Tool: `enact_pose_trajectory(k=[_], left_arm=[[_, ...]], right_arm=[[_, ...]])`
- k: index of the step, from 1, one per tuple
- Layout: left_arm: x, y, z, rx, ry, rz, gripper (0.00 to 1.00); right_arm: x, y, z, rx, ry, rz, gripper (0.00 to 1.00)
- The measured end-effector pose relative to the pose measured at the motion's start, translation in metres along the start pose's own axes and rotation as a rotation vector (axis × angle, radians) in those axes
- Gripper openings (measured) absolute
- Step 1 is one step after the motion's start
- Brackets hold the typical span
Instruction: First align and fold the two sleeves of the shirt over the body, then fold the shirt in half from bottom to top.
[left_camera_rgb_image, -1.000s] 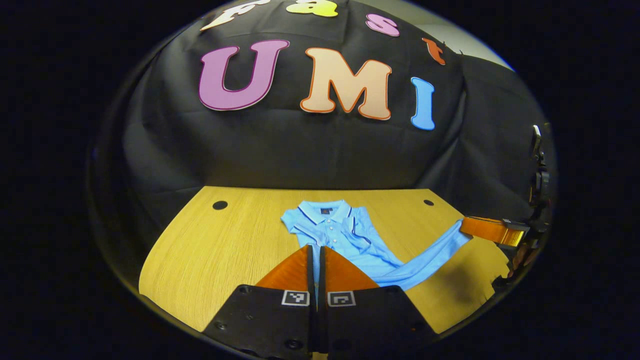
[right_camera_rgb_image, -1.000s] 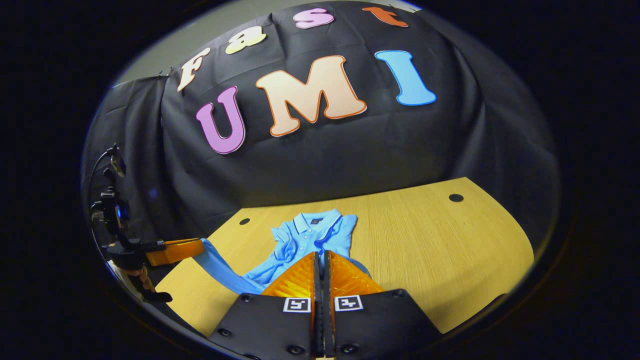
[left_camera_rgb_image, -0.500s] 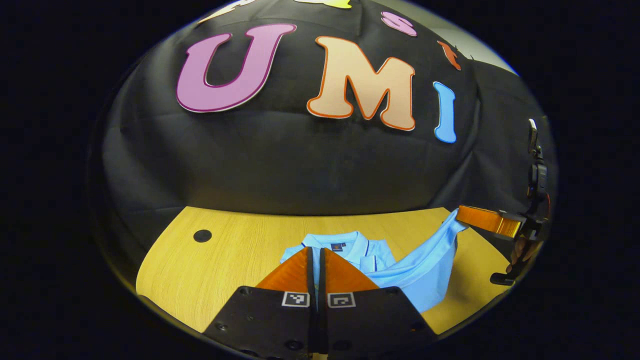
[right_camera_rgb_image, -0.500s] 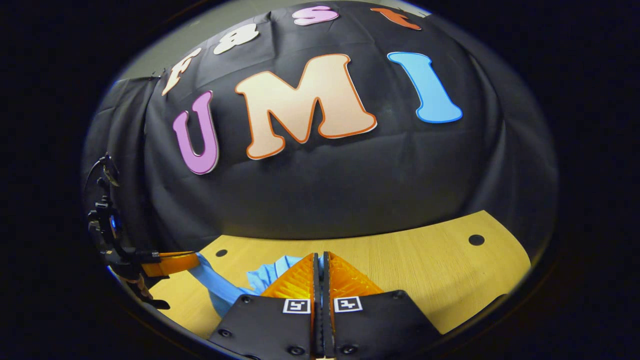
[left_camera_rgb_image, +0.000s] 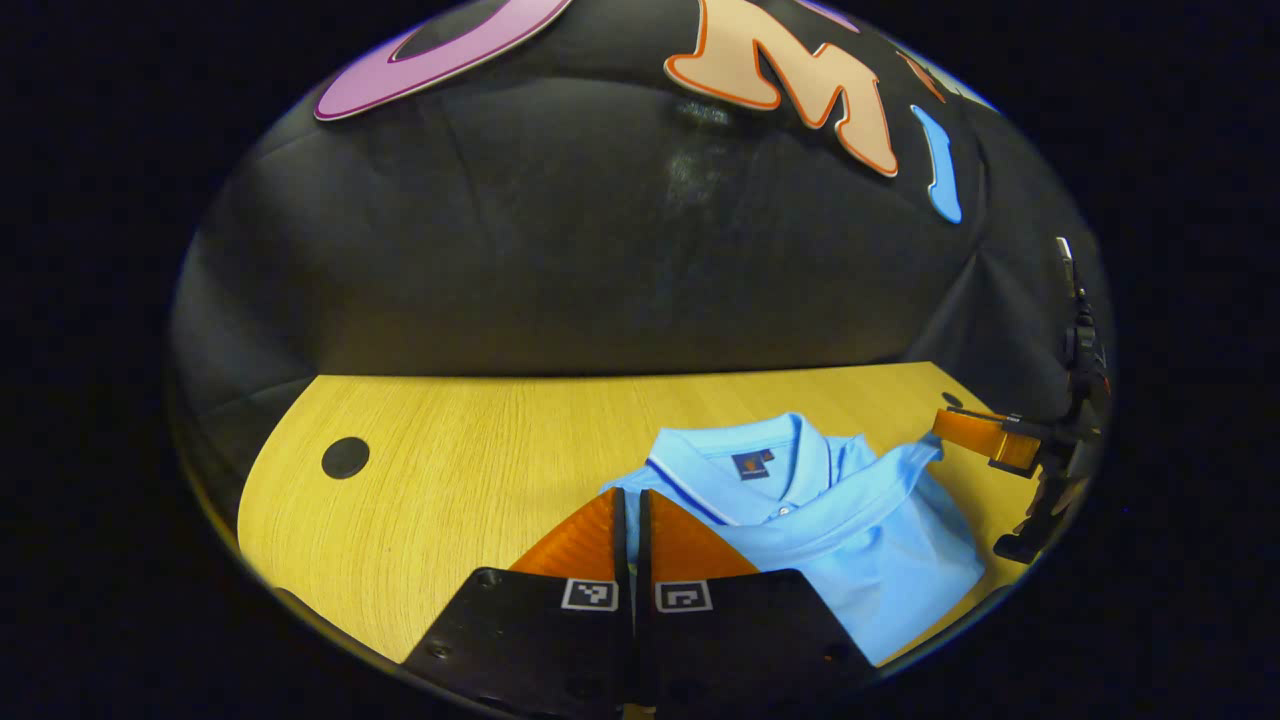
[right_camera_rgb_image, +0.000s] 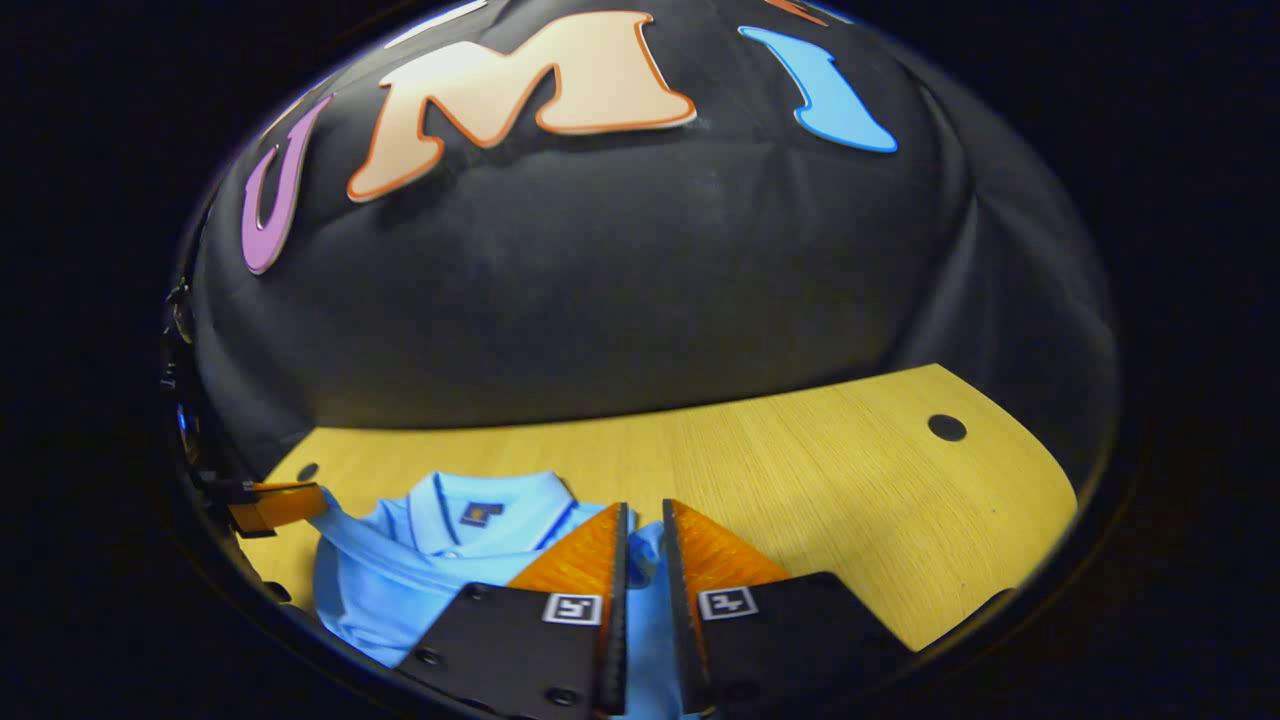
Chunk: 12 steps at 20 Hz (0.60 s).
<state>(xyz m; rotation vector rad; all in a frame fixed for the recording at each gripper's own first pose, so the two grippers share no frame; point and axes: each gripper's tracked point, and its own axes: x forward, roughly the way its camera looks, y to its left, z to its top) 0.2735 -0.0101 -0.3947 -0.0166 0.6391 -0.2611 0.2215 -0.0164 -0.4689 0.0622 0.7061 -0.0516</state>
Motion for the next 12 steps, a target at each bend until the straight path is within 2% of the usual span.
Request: enact_pose_trajectory(k=[1,2,3,4,5,6,9,12], left_arm=[[-0.007,-0.005,0.003,-0.008,-0.012,0.003,0.0],[-0.025,-0.005,0.012,-0.007,-0.023,0.027,0.07],[-0.04,-0.01,0.022,-0.006,-0.049,0.039,0.2],[-0.059,-0.012,0.036,0.005,-0.1,0.071,0.46],[-0.087,-0.019,0.051,0.022,-0.147,0.086,0.72],[-0.116,-0.025,0.067,0.036,-0.194,0.112,0.98],[-0.206,-0.055,0.09,0.027,-0.297,0.152,0.95],[-0.287,-0.084,0.098,0.033,-0.371,0.172,0.95]], right_arm=[[-0.004,-0.003,0.001,0.007,-0.017,0.015,0.36],[-0.02,-0.003,0.011,0.002,-0.041,0.029,0.57],[-0.038,-0.006,0.028,-0.01,-0.071,0.038,0.79],[-0.058,-0.008,0.038,-0.029,-0.109,0.045,1.0],[-0.086,-0.009,0.053,-0.044,-0.157,0.062,0.96],[-0.114,-0.011,0.072,-0.055,-0.21,0.074,0.99],[-0.208,-0.014,0.116,-0.078,-0.35,0.13,0.99],[-0.294,-0.01,0.133,-0.09,-0.418,0.193,0.98]])
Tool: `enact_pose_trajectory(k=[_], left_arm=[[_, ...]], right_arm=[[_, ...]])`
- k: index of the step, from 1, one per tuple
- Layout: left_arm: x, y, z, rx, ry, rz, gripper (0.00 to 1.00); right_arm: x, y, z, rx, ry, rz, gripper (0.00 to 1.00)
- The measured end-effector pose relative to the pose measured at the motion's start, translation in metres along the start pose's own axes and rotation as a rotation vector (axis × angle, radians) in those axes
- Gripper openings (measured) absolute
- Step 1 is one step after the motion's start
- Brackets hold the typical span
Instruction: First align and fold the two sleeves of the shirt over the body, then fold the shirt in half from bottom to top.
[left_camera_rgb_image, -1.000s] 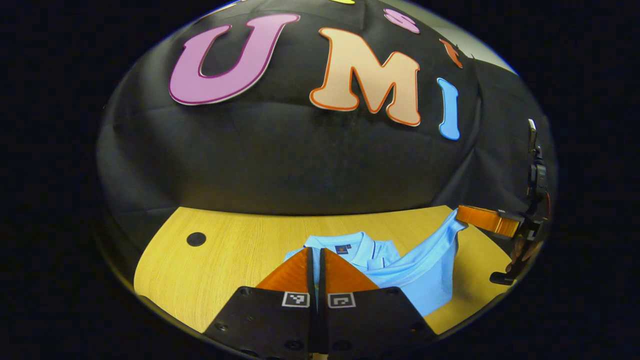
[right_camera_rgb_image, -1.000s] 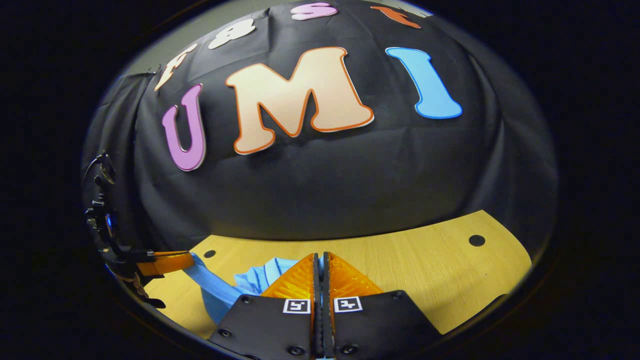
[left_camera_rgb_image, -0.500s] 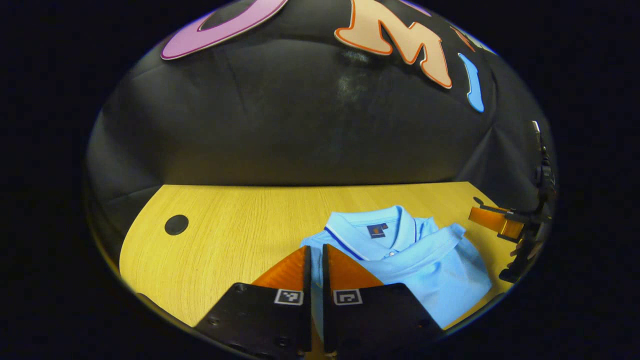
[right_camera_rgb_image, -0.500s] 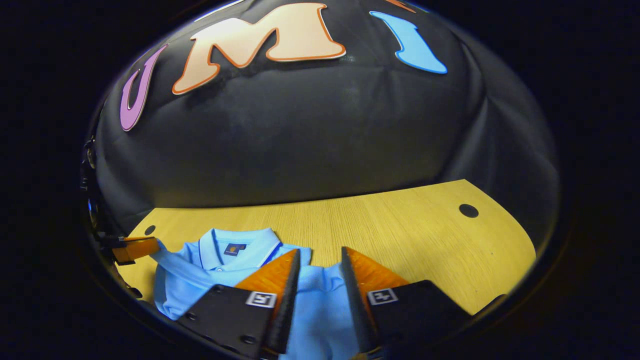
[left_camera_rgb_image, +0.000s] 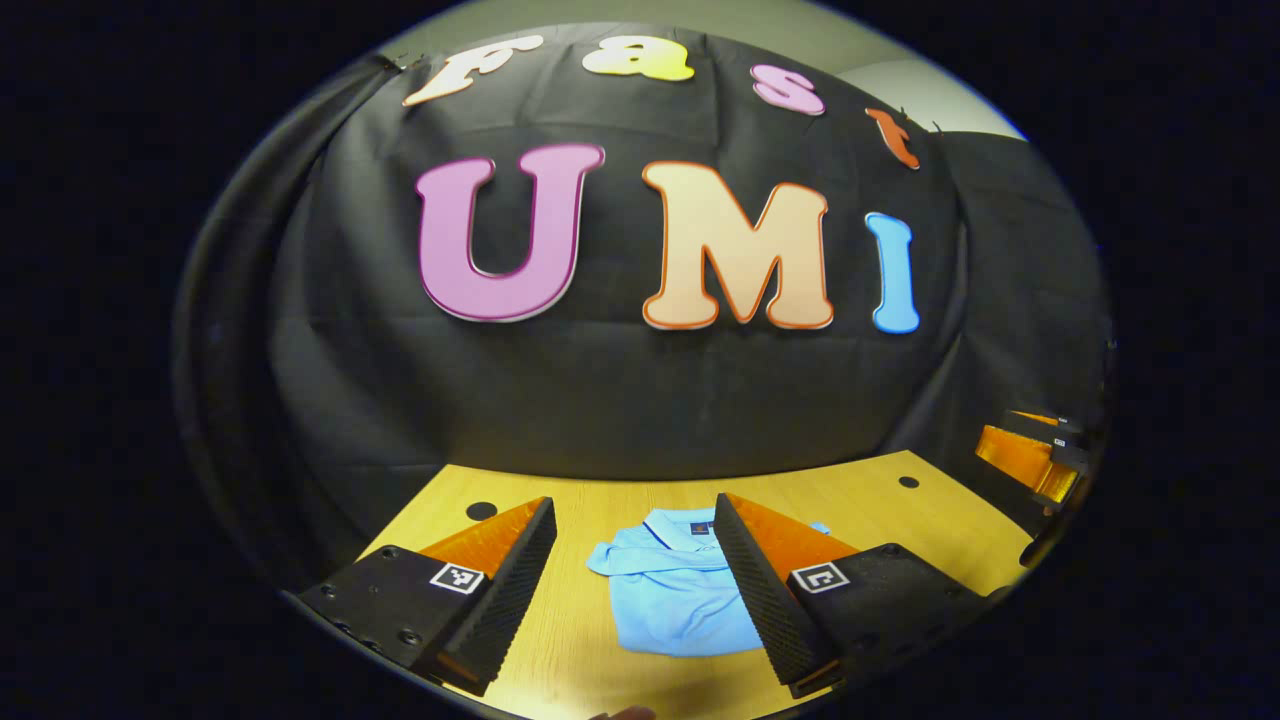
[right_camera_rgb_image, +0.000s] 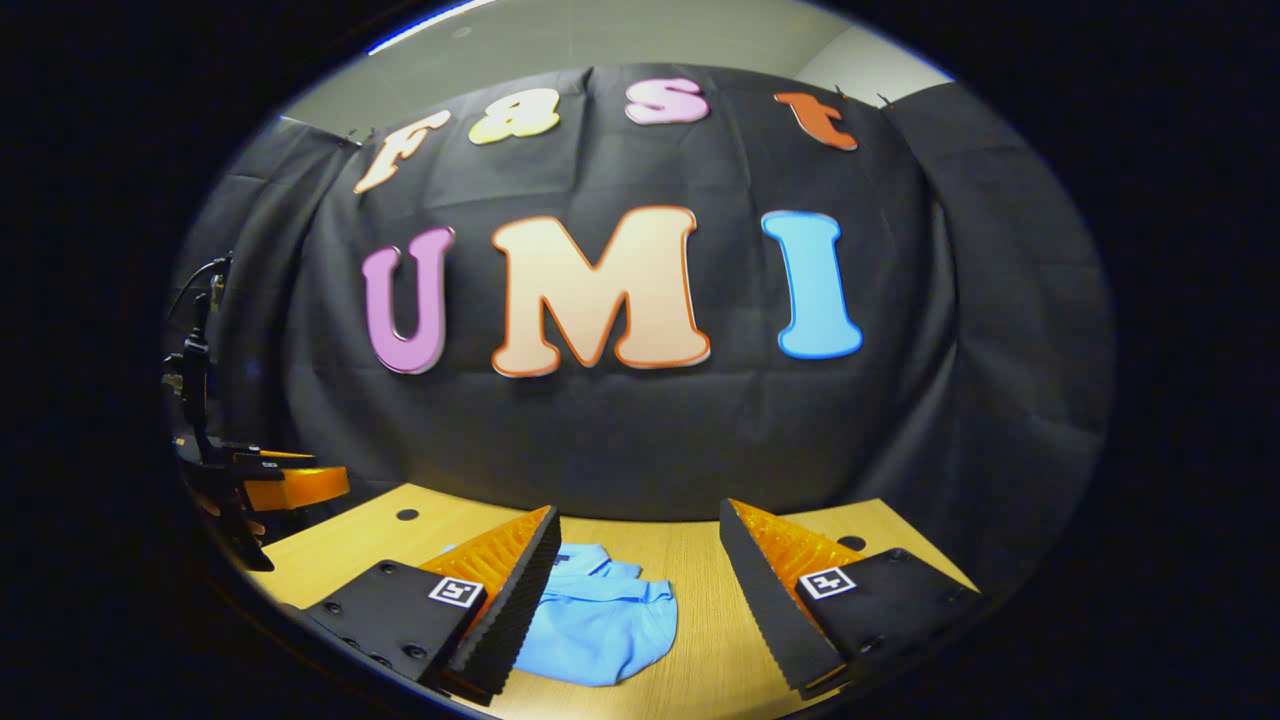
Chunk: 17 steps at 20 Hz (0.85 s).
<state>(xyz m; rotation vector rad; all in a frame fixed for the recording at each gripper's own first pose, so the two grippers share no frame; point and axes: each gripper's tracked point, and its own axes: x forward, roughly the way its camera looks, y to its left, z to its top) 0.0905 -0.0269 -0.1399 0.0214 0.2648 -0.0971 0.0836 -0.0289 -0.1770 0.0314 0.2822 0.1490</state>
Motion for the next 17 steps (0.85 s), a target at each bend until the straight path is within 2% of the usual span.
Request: enact_pose_trajectory(k=[6,8,9,10,13,17], left_arm=[[-0.116,-0.003,0.038,0.046,-0.109,0.016,0.95],[-0.147,-0.004,0.04,0.036,-0.131,-0.003,0.94],[-0.161,-0.002,0.037,0.024,-0.126,-0.007,0.94],[-0.174,0.003,0.037,0.01,-0.135,0.003,0.94],[-0.207,0.012,0.045,-0.013,-0.165,0.008,0.95],[-0.233,0.017,0.062,0.012,-0.215,-0.002,0.94]], right_arm=[[-0.097,0.024,0.033,0.012,-0.091,-0.007,0.99],[-0.127,0.033,0.039,0.03,-0.089,-0.038,0.99],[-0.147,0.045,0.037,0.05,-0.083,-0.026,0.97],[-0.16,0.059,0.04,0.048,-0.089,-0.001,0.99],[-0.192,0.073,0.053,-0.034,-0.132,0.01,0.99],[-0.214,0.092,0.075,-0.036,-0.166,0.031,1.0]])
